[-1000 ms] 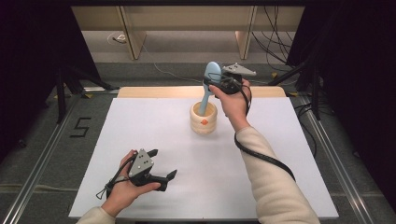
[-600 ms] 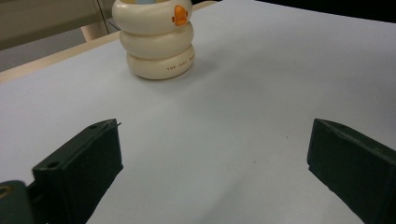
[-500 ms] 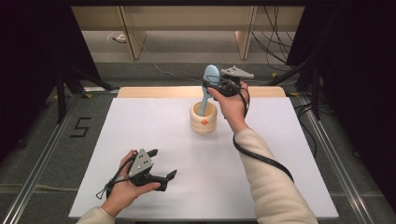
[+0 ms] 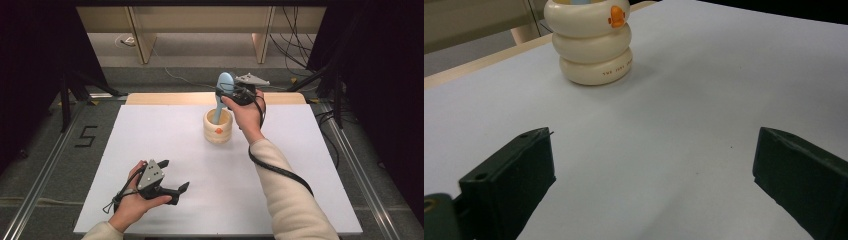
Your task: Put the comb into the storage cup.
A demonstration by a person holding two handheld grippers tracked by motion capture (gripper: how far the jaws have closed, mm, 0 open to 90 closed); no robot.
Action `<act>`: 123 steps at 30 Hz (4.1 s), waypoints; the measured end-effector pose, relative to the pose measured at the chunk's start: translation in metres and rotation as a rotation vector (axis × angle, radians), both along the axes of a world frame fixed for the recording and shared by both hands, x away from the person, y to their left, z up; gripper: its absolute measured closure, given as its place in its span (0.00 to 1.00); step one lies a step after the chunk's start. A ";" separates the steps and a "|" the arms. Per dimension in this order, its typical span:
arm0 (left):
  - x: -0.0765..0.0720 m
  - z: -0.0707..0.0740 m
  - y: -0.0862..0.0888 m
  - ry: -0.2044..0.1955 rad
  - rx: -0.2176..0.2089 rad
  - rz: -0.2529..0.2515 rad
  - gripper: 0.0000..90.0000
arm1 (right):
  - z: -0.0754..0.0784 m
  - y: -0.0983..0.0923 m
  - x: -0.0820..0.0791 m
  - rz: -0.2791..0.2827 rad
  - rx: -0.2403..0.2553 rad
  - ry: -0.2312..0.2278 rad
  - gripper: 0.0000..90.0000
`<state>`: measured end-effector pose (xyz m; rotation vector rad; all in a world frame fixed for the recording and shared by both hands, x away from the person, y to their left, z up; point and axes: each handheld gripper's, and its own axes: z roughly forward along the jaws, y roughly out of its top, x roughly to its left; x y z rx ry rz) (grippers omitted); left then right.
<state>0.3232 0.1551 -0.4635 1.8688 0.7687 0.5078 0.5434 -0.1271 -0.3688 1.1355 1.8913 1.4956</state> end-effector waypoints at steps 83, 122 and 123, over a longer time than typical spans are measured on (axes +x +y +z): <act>0.000 -0.001 0.000 0.002 -0.002 -0.001 0.03 | -0.041 -0.023 0.014 -0.077 0.059 0.165 0.23; 0.001 -0.001 0.000 0.011 -0.001 0.008 0.04 | -0.034 -0.053 -0.026 0.019 -0.073 0.161 0.03; 0.001 -0.001 0.000 0.011 -0.001 0.007 0.04 | -0.034 -0.053 -0.027 0.019 -0.072 0.160 0.03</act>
